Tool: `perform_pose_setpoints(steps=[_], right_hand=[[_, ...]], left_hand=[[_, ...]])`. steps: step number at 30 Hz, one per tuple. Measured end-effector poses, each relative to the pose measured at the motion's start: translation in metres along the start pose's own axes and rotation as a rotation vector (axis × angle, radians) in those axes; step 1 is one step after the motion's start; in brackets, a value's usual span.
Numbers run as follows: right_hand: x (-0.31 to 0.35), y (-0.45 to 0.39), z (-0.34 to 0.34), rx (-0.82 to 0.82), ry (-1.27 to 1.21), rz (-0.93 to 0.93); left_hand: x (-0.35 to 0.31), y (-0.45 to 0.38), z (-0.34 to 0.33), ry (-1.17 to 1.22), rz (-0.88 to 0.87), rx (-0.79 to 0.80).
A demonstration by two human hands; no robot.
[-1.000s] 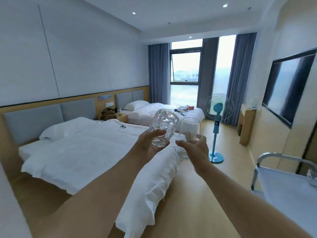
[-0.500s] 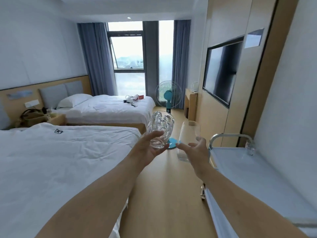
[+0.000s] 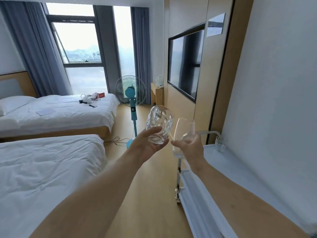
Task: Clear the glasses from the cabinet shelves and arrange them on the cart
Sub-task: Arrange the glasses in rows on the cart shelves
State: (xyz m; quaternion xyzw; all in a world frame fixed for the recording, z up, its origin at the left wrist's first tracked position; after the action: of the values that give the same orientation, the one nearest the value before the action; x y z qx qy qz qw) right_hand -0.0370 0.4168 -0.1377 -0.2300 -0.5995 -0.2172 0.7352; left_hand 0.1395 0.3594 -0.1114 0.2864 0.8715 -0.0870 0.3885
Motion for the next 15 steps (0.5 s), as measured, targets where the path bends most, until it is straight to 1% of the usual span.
perform_pose_setpoints(steps=[4, 7, 15], right_hand=[[-0.014, -0.038, 0.007, -0.061, 0.004, -0.034], [-0.022, -0.068, 0.005, -0.097, 0.019, -0.045], [-0.047, -0.146, 0.006, -0.295, 0.043, -0.108]], left_hand=[[0.012, -0.053, 0.003, 0.125, 0.068, 0.081], [0.016, -0.095, 0.003, 0.169, 0.136, 0.128], [0.019, -0.208, 0.016, 0.069, 0.279, 0.181]])
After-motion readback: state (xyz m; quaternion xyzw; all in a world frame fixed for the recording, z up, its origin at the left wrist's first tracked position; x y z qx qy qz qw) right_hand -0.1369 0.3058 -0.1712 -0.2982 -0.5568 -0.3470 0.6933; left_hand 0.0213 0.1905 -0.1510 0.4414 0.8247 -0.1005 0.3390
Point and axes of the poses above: each hand's wrist, its own y-axis away from the middle knuckle, its own z-axis out of the back of the hand, x = y × z, the point moved 10 cm from there along -y, towards the middle knuckle, and after that the axes turned 4 degrees about y, right-handed, at the moved point
